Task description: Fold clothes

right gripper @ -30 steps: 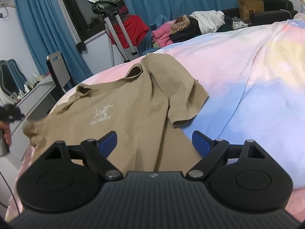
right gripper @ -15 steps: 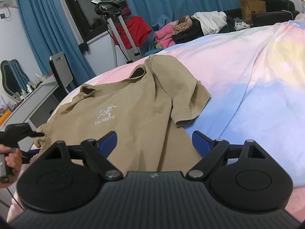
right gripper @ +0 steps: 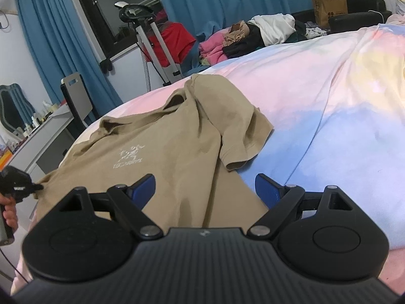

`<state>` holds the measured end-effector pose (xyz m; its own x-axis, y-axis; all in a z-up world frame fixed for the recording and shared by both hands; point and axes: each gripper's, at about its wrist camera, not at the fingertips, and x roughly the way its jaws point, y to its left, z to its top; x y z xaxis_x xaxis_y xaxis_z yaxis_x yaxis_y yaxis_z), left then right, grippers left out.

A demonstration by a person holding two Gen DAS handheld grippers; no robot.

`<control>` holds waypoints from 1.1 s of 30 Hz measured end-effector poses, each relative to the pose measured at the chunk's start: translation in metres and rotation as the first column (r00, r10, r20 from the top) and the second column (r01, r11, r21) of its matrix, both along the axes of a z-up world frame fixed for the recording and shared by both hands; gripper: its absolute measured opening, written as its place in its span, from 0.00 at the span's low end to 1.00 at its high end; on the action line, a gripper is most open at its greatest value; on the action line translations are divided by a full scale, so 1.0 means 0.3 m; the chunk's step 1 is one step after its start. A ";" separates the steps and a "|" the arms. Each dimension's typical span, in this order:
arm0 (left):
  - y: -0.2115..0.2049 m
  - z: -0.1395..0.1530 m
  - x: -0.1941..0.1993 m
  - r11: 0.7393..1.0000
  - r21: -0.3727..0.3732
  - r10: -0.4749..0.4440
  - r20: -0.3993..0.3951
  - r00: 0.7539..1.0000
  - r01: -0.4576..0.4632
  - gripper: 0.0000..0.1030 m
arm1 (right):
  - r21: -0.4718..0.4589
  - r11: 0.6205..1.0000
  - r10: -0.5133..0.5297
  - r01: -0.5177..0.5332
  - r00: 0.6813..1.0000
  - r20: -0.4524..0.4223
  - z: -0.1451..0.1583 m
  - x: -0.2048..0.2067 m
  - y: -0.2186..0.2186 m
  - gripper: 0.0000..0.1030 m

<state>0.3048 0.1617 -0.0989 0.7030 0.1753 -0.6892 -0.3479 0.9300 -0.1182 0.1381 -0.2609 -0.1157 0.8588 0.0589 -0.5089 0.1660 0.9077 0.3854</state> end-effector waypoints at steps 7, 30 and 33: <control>-0.121 -0.031 -0.038 0.980 0.183 -0.076 0.010 0.997 0.073 0.31 | -0.032 0.999 0.012 -0.011 0.999 0.036 0.016 -0.013 0.006 0.85; -0.615 0.203 -0.899 0.907 0.186 -0.419 0.324 0.848 0.378 1.00 | -0.171 0.985 0.025 -0.003 0.992 0.126 0.113 -0.149 0.018 0.85; -0.617 0.146 -0.919 0.906 0.192 -0.420 0.295 0.858 0.378 1.00 | -0.170 0.986 0.025 -0.003 0.992 0.126 0.117 -0.148 0.024 0.85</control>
